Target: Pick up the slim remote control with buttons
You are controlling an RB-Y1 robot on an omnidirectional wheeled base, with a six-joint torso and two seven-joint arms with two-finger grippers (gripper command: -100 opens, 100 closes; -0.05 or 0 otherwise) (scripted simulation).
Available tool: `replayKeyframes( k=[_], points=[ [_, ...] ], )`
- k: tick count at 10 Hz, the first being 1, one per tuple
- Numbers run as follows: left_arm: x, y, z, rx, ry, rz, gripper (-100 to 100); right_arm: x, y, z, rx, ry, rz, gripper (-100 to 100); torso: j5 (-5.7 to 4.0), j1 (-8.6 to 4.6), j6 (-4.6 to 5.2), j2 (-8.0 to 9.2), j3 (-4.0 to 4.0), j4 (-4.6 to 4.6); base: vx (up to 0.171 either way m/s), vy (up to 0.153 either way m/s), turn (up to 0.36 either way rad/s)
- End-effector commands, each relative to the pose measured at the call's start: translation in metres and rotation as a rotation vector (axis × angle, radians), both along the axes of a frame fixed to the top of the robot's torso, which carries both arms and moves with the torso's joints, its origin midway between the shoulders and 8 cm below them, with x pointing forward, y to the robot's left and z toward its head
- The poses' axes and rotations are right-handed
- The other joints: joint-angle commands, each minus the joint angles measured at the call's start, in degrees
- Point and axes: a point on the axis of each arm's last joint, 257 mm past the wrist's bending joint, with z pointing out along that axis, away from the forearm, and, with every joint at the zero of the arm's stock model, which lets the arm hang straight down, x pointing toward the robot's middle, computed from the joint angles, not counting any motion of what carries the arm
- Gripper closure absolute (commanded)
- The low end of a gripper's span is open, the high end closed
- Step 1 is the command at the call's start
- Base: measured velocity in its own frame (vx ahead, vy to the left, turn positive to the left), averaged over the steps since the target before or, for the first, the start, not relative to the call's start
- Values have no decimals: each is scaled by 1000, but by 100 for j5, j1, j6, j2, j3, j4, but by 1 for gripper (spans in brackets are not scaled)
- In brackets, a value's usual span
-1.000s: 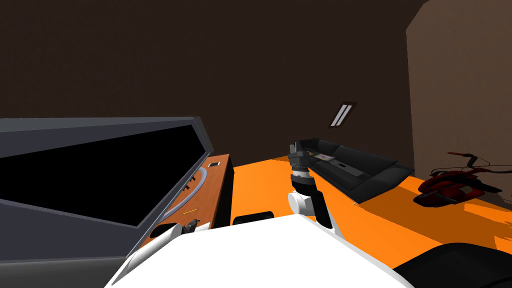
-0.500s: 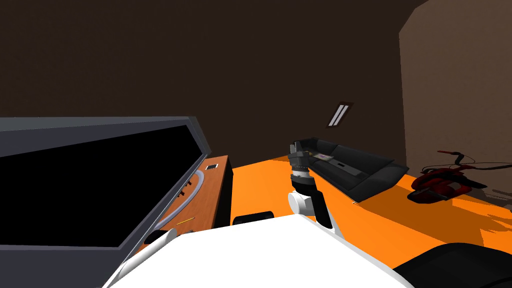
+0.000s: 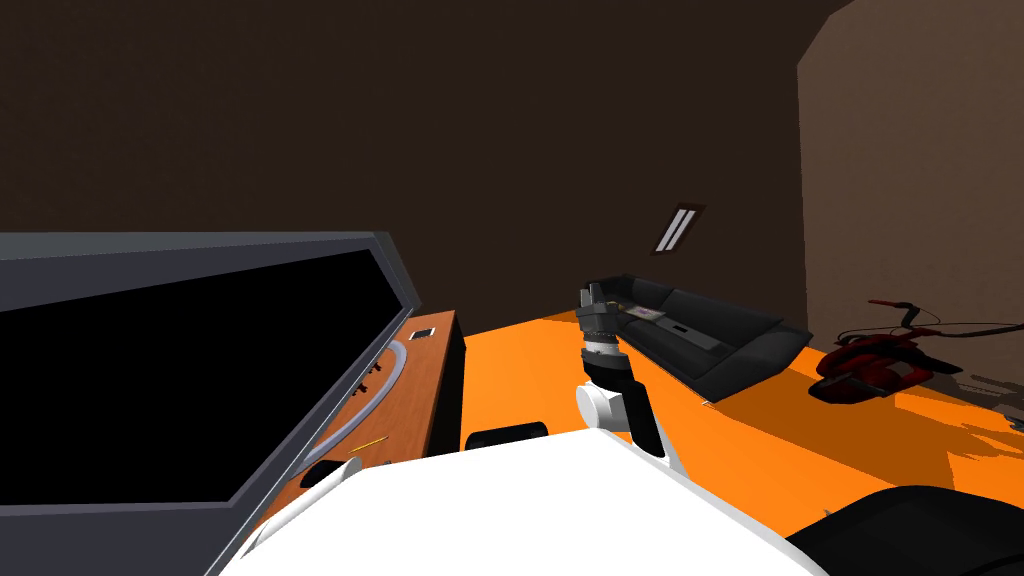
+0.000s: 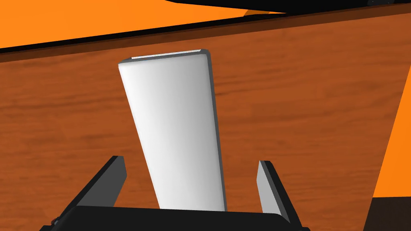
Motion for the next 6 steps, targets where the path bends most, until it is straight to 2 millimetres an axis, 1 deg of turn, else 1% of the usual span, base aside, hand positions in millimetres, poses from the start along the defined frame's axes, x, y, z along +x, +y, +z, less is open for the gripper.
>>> replayKeyframes(
  k=[1,3,4,6],
  points=[
    [2,-6,-8,1,-2,3,-100,0,0,0,0,0,0,0,0,0,0,0,0,0,-9,0,-29],
    [1,-7,-9,0,0,3,-100,0,0,0,0,0,0,0,0,0,0,1,1,0,-5,0,-15],
    [1,-7,-10,1,-2,4,100,0,0,0,0,0,0,0,-1,0,-1,0,0,0,0,0,0],
    [2,-7,-9,0,-3,6,100,0,0,0,0,0,0,0,1,2,2,0,-1,-2,0,0,0]
  ],
)
